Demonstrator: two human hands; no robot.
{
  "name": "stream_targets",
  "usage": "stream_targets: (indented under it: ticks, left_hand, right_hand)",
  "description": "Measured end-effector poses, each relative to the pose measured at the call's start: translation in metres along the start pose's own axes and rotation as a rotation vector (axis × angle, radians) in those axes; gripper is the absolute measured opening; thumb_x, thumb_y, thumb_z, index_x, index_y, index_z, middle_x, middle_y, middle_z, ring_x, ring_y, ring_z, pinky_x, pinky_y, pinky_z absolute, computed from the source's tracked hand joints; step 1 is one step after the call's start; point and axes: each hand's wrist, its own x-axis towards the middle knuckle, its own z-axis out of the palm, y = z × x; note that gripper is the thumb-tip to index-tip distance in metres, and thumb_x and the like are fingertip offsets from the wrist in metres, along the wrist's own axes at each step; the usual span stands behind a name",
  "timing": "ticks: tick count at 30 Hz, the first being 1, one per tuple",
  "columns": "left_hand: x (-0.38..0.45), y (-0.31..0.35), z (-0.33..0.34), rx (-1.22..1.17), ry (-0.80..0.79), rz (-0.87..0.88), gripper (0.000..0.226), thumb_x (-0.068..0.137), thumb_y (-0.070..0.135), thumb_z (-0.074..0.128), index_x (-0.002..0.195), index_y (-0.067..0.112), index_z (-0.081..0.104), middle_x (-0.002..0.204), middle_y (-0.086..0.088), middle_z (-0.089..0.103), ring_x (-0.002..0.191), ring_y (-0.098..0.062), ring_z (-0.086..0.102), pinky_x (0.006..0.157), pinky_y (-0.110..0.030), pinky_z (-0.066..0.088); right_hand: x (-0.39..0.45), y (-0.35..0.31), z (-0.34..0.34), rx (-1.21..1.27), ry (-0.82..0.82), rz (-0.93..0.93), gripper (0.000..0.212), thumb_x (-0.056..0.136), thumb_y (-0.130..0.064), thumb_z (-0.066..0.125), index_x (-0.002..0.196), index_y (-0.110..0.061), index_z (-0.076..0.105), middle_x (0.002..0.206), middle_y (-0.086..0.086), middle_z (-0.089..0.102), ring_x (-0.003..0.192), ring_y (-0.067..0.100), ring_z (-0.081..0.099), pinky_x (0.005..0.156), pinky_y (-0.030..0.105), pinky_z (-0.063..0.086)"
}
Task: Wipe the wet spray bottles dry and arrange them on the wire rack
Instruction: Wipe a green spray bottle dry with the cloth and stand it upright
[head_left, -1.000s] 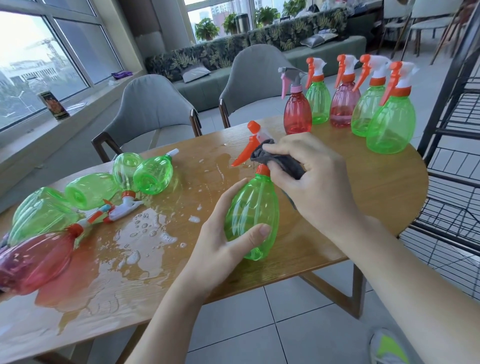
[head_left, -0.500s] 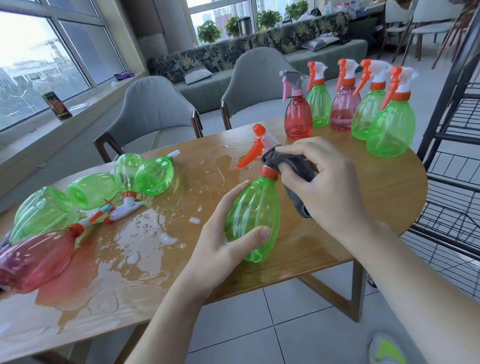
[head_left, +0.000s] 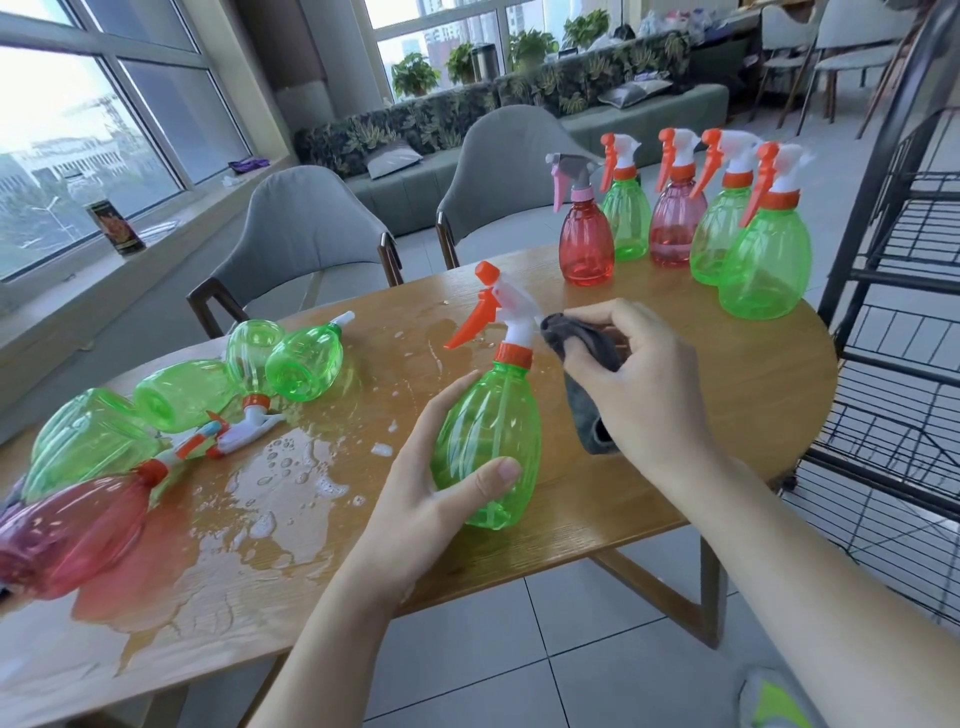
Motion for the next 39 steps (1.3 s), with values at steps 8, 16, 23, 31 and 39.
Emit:
stream_targets:
  ticks: [8, 16, 23, 31, 39]
  left_hand:
    - [0.02, 0.009, 0.021, -0.004, -0.024, -0.048, 0.078, 0.08, 0.056, 0.08, 0.146, 0.068, 0.04, 0.148, 0.033, 0.051, 0.138, 0.003, 0.05, 0.115, -0.041, 0.046]
    - [0.142, 0.004, 0.095, 0.083, 0.028, -0.064, 0.089, 0.09, 0.044, 0.085, 0.159, 0.042, 0.028, 0.147, 0.012, 0.047, 0.145, -0.021, 0.045, 0.119, -0.046, 0.04]
    - [0.251, -0.005, 0.155, 0.084, 0.144, -0.068, 0.095, 0.081, 0.032, 0.095, 0.156, 0.023, 0.037, 0.155, -0.002, 0.052, 0.14, -0.021, 0.05, 0.118, -0.042, 0.042]
    - [0.313, -0.009, 0.185, 0.134, 0.168, -0.071, 0.1, 0.085, 0.036, 0.092, 0.164, 0.031, 0.031, 0.161, -0.01, 0.045, 0.145, -0.029, 0.047, 0.114, -0.041, 0.042]
    - [0.329, -0.008, 0.191, 0.169, 0.206, -0.105, 0.106, 0.081, 0.036, 0.094, 0.164, 0.025, 0.03, 0.163, -0.01, 0.045, 0.148, -0.032, 0.045, 0.119, -0.048, 0.041]
  right_hand:
    - [0.003, 0.039, -0.028, -0.066, 0.045, 0.275, 0.013, 0.093, -0.017, 0.072, 0.106, -0.02, 0.075, 0.103, -0.006, 0.073, 0.097, 0.01, 0.067, 0.086, 0.033, 0.056]
    - [0.015, 0.069, -0.064, -0.063, 0.16, 0.423, 0.012, 0.093, -0.021, 0.072, 0.097, -0.032, 0.067, 0.088, -0.028, 0.063, 0.083, -0.007, 0.06, 0.064, 0.003, 0.04]
    - [0.023, 0.087, -0.083, -0.014, 0.189, 0.468, 0.014, 0.093, -0.02, 0.072, 0.106, -0.022, 0.074, 0.097, -0.014, 0.072, 0.094, 0.007, 0.066, 0.073, 0.011, 0.045]
    - [0.03, 0.097, -0.093, -0.003, 0.153, 0.488, 0.015, 0.092, -0.024, 0.073, 0.107, -0.027, 0.074, 0.098, -0.018, 0.072, 0.096, 0.005, 0.067, 0.084, 0.027, 0.053]
    - [0.032, 0.102, -0.094, -0.002, 0.116, 0.483, 0.015, 0.093, -0.026, 0.073, 0.107, -0.027, 0.075, 0.098, -0.017, 0.074, 0.096, 0.004, 0.068, 0.086, 0.033, 0.057]
